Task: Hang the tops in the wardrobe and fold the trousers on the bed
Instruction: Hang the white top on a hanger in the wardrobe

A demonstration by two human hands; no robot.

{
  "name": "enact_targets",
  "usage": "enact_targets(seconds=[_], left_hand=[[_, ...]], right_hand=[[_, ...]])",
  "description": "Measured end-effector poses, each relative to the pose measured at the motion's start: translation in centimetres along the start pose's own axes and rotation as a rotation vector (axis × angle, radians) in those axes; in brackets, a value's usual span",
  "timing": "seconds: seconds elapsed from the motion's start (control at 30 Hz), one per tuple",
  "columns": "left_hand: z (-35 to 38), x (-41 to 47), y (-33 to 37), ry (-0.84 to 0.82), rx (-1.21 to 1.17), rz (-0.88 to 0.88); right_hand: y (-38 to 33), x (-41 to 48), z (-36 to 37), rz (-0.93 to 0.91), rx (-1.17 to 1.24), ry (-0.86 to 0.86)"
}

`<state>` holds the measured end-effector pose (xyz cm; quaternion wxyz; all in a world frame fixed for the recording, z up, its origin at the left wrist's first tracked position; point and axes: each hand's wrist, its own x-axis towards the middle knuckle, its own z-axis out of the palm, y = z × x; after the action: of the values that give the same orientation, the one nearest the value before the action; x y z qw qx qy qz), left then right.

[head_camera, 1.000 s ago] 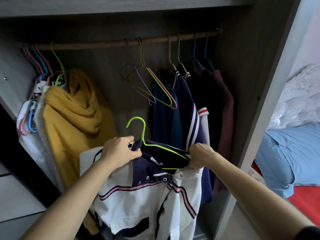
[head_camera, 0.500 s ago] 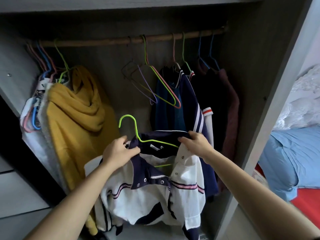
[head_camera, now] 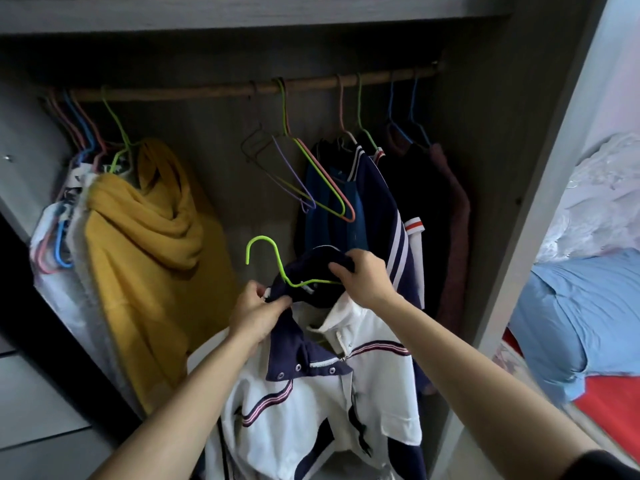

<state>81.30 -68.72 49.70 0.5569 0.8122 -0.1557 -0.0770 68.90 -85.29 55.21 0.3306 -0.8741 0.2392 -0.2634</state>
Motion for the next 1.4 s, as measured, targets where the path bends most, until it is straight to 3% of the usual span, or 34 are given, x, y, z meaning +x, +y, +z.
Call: enact_targets(seconds=[0.17, 0.23, 0.3, 0.33, 0.4, 0.57, 0.73, 0.83, 0.87, 0.93, 1.03, 1.13, 1.2, 1.3, 1.4], left_hand=[[-0.2, -0.2, -0.1, -0.012, -0.121, -0.083], [-0.2, -0.6, 0.0, -0.040, -0.186, -0.097], [0.0, -0.7, 0.6, -0.079, -0.268, -0.107], [0.0, -0.8, 0.9, -0.091, -0.308, -0.113], [0.0, -0.9, 1.3, -0.086, -0.337, -0.082], [-1.8, -0.2, 1.6, -0.141, -0.096, 0.208], [-4.6, 0.5, 0.0, -0.116, 0.204, 0.144], [-3.7, 0.2, 0.4, -0.168, 0.408, 0.259], [-3.1, 0.0, 1.0, -0.214, 0.350, 0.294], [-1.7, -0.7, 3.0, -0.274, 0.019, 0.272], [-0.1, -0.7, 5.5, -0.119, -0.354, 0.149], [0.9, -0.3, 6.2, -0.112, -0.653, -0.030], [1.3, -0.3, 6.5, -0.159, -0.792, -0.154], [2.0, -0.5, 6.7, -0.173, -0.878, -0.215], [3.0, -1.2, 7.1, -0.139, -0.841, -0.166]], right_hand=[[1.3, -1.1, -0.3, -0.006, 0.334, -0.199], [2.8, -1.3, -0.3, -0.126, 0.089, -0.172], [4.3, -1.5, -0.2, -0.230, -0.365, -0.060], [4.8, -1.6, -0.3, -0.250, -0.463, -0.049], [5.2, -1.7, -0.5, -0.265, -0.373, -0.120], [5.2, -1.5, -1.6, -0.274, -0.162, -0.069], [6.1, -1.9, -2.3, -0.173, -0.089, -0.016], [5.6, -2.2, -1.1, -0.193, -0.098, -0.009], [5.3, -2.1, -0.8, -0.199, -0.096, -0.005], [4.8, -2.0, -0.5, -0.241, -0.082, -0.026], [4.2, -2.1, -0.1, -0.332, -0.134, -0.120], [4.5, -1.7, -0.2, -0.358, -0.511, 0.048], [4.3, -1.8, -0.5, -0.236, -0.654, 0.107], [4.4, -1.7, -0.2, -0.033, -0.486, -0.026], [3.9, -1.3, -0.2, 0.124, -0.056, -0.077]])
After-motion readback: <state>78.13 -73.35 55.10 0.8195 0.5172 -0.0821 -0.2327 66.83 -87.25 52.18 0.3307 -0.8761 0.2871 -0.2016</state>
